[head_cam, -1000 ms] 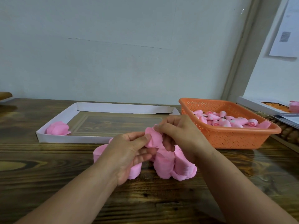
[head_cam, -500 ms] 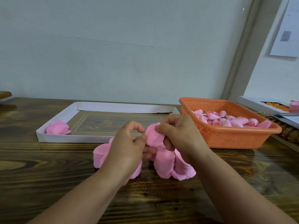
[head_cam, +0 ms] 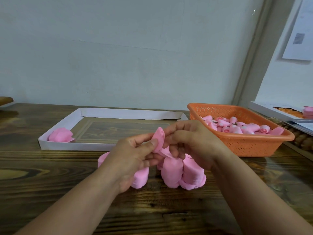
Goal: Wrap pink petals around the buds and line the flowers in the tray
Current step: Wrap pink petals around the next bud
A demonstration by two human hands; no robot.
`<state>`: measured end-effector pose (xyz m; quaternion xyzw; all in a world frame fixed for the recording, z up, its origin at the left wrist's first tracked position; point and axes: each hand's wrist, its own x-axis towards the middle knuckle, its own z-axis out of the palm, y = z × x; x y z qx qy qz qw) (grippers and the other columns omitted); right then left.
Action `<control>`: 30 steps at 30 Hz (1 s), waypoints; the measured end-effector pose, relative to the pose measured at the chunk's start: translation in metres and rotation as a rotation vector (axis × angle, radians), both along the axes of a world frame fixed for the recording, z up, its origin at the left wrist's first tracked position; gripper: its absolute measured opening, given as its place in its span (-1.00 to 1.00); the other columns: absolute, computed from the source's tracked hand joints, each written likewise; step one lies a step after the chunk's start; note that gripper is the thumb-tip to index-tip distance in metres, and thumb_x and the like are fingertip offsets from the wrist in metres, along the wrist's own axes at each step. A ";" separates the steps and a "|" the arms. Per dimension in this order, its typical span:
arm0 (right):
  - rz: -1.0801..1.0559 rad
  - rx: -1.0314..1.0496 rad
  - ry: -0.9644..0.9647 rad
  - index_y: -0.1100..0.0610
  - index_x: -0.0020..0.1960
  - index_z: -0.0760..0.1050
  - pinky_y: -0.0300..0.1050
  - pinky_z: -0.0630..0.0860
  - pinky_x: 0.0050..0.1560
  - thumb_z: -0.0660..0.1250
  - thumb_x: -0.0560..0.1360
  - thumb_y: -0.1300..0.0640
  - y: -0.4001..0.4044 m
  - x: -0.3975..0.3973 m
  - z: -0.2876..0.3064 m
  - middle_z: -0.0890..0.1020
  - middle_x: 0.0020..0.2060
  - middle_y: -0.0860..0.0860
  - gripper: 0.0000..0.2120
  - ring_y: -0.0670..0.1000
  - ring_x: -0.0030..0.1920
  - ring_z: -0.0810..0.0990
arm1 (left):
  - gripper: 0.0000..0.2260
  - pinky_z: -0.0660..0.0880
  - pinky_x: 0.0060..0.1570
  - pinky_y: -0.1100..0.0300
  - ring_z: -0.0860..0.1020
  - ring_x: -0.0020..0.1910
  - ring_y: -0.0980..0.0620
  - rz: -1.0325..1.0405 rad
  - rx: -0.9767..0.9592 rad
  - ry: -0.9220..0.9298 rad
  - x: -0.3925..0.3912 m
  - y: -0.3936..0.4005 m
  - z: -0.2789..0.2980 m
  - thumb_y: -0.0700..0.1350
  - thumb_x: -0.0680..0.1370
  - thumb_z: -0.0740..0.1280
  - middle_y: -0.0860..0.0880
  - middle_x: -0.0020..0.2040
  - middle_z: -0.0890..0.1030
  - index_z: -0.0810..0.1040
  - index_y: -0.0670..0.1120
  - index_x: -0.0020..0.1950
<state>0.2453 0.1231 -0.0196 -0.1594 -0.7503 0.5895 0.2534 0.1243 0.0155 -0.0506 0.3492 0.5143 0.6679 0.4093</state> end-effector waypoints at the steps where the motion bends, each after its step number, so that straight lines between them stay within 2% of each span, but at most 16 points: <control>1: 0.006 0.014 -0.011 0.38 -0.15 0.57 -0.26 0.33 -0.56 0.29 0.35 0.42 0.001 0.001 0.000 0.60 -0.41 0.14 -0.89 -0.03 -0.54 0.44 | -0.87 0.54 -0.35 0.33 0.64 -0.35 0.09 -0.020 -0.008 -0.010 -0.002 -0.001 0.000 -0.18 0.49 0.34 -0.05 -0.28 0.69 0.65 -0.06 -0.01; 4: -0.046 0.071 -0.011 0.32 -0.15 0.57 -0.28 0.29 -0.57 0.33 0.38 0.47 0.000 0.000 -0.002 0.57 -0.46 0.11 -0.89 -0.06 -0.57 0.41 | -0.76 0.56 -0.33 0.31 0.64 -0.32 0.07 -0.072 -0.025 -0.026 -0.004 -0.002 0.001 -0.10 0.35 0.37 -0.09 -0.24 0.69 0.67 -0.09 -0.02; 7: -0.091 0.107 0.014 0.26 -0.21 0.55 -0.34 0.28 -0.57 0.37 0.39 0.45 -0.001 -0.002 -0.003 0.56 -0.54 -0.03 -0.88 -0.12 -0.58 0.40 | -0.72 0.57 -0.30 0.30 0.64 -0.29 0.05 -0.101 -0.035 -0.044 -0.006 -0.002 0.000 -0.09 0.33 0.37 -0.12 -0.19 0.69 0.68 -0.11 0.00; 10: -0.147 0.201 0.027 0.24 -0.21 0.58 -0.39 0.34 -0.49 0.43 0.38 0.39 -0.003 -0.003 -0.003 0.57 -0.51 -0.09 -0.91 -0.20 -0.52 0.44 | -0.73 0.58 -0.31 0.30 0.64 -0.32 0.06 -0.100 -0.037 -0.079 -0.007 -0.002 0.002 -0.10 0.32 0.38 -0.12 -0.21 0.69 0.68 -0.12 -0.03; 14: -0.185 0.248 0.035 0.28 -0.17 0.59 -0.27 0.48 -0.40 0.46 0.37 0.33 -0.008 -0.004 -0.003 0.63 -0.37 0.16 -0.93 -0.09 -0.44 0.52 | -0.71 0.57 -0.33 0.30 0.64 -0.33 0.06 -0.102 -0.041 -0.096 -0.007 -0.003 0.003 -0.10 0.32 0.38 -0.11 -0.22 0.69 0.67 -0.15 0.01; 16: -0.205 0.257 0.043 0.30 -0.18 0.58 -0.24 0.47 -0.41 0.46 0.37 0.32 -0.011 -0.005 -0.003 0.63 -0.35 0.22 -0.92 -0.07 -0.44 0.52 | -0.70 0.56 -0.33 0.31 0.65 -0.32 0.06 -0.106 -0.039 -0.101 -0.008 -0.003 0.004 -0.10 0.32 0.38 -0.12 -0.21 0.69 0.67 -0.14 0.01; 21: -0.309 0.310 0.054 0.20 -0.28 0.54 -0.22 0.43 -0.44 0.42 0.41 0.24 -0.017 -0.009 -0.007 0.59 -0.46 0.07 -0.89 -0.07 -0.46 0.50 | -0.76 0.56 -0.30 0.31 0.67 -0.26 0.04 -0.127 -0.031 -0.095 -0.007 -0.005 0.004 -0.06 0.32 0.39 -0.15 -0.14 0.70 0.72 -0.12 -0.09; 24: -0.359 0.351 0.065 0.13 -0.35 0.51 -0.29 0.38 -0.49 0.41 0.43 0.19 -0.019 -0.012 -0.009 0.53 -0.55 -0.07 -0.81 -0.14 -0.52 0.46 | -0.73 0.57 -0.25 0.30 0.67 -0.20 0.02 -0.140 -0.036 -0.080 -0.006 -0.005 0.004 -0.05 0.36 0.38 -0.16 -0.09 0.70 0.70 -0.14 -0.02; 28: -0.371 0.370 0.074 0.11 -0.39 0.47 -0.34 0.33 -0.52 0.42 0.44 0.17 -0.020 -0.012 -0.010 0.50 -0.62 -0.10 -0.75 -0.18 -0.56 0.40 | -0.68 0.60 -0.18 0.27 0.65 -0.10 -0.05 -0.154 -0.043 -0.071 -0.006 -0.005 0.004 -0.07 0.38 0.36 -0.21 -0.02 0.69 0.66 -0.18 0.07; 30: -0.368 0.382 0.057 0.10 -0.39 0.47 -0.35 0.32 -0.52 0.41 0.44 0.18 -0.020 -0.012 -0.009 0.50 -0.62 -0.11 -0.75 -0.19 -0.57 0.39 | -0.68 0.60 -0.19 0.28 0.65 -0.11 -0.04 -0.150 -0.046 -0.071 -0.005 -0.005 0.004 -0.08 0.39 0.35 -0.21 -0.03 0.69 0.66 -0.19 0.07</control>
